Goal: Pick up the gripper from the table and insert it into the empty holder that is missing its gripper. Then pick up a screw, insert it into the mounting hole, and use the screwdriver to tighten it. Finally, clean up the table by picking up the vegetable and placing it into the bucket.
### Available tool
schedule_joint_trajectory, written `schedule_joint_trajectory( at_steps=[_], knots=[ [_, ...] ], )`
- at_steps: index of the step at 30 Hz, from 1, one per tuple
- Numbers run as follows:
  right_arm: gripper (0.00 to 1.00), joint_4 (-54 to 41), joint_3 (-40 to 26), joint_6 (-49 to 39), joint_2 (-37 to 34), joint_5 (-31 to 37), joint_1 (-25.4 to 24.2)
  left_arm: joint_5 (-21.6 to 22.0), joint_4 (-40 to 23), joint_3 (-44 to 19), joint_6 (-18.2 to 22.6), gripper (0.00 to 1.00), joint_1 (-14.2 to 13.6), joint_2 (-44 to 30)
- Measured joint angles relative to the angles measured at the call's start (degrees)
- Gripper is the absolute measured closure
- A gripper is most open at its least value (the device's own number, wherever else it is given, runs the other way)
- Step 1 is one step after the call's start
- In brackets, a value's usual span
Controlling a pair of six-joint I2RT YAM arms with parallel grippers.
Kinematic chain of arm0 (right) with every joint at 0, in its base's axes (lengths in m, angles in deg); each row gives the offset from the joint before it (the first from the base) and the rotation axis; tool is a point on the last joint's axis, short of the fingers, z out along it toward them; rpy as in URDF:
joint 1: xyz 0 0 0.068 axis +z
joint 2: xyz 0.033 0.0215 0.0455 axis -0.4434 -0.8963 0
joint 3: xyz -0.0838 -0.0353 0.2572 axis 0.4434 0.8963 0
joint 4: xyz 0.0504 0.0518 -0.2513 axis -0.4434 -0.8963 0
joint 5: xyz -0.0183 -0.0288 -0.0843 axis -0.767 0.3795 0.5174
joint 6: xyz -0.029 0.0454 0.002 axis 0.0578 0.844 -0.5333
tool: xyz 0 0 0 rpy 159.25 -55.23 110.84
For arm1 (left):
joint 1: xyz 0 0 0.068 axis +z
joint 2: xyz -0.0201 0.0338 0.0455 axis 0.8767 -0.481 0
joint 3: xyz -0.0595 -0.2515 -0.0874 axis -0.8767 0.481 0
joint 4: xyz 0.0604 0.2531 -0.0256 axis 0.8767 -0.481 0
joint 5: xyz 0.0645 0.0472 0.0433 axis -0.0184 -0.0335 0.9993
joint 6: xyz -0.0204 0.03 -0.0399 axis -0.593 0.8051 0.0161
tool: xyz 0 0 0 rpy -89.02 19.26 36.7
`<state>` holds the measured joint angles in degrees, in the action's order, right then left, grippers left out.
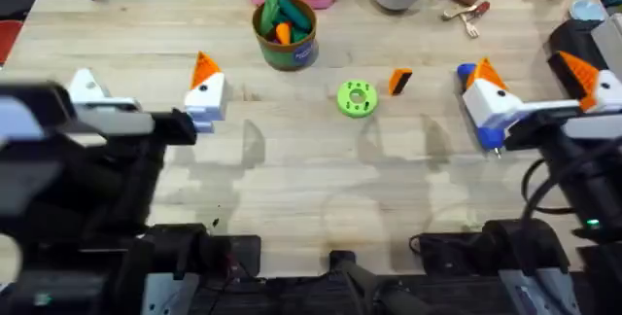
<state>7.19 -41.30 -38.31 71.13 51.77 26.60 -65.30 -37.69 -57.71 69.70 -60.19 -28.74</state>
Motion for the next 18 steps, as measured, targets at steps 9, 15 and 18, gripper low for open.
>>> schedule_joint_trajectory(
  at_steps=[9,15,18],
  knots=[
    [0.007,-14.3,-13.9,0.0,-17.7,0.0,0.0,0.0,-15.8,-18.3,3.7,0.015,0.0,-20.1],
    [0.007,-21.3,-20.3,-0.4,-27.7,0.0,0.0,0.0,-20.9,-25.1,5.4,0.015,0.0,-30.0],
    [0.007,-22.3,-22.0,-0.6,-30.3,0.0,0.0,0.0,-20.9,-26.4,5.8,0.015,0.0,-32.9]
  ],
)
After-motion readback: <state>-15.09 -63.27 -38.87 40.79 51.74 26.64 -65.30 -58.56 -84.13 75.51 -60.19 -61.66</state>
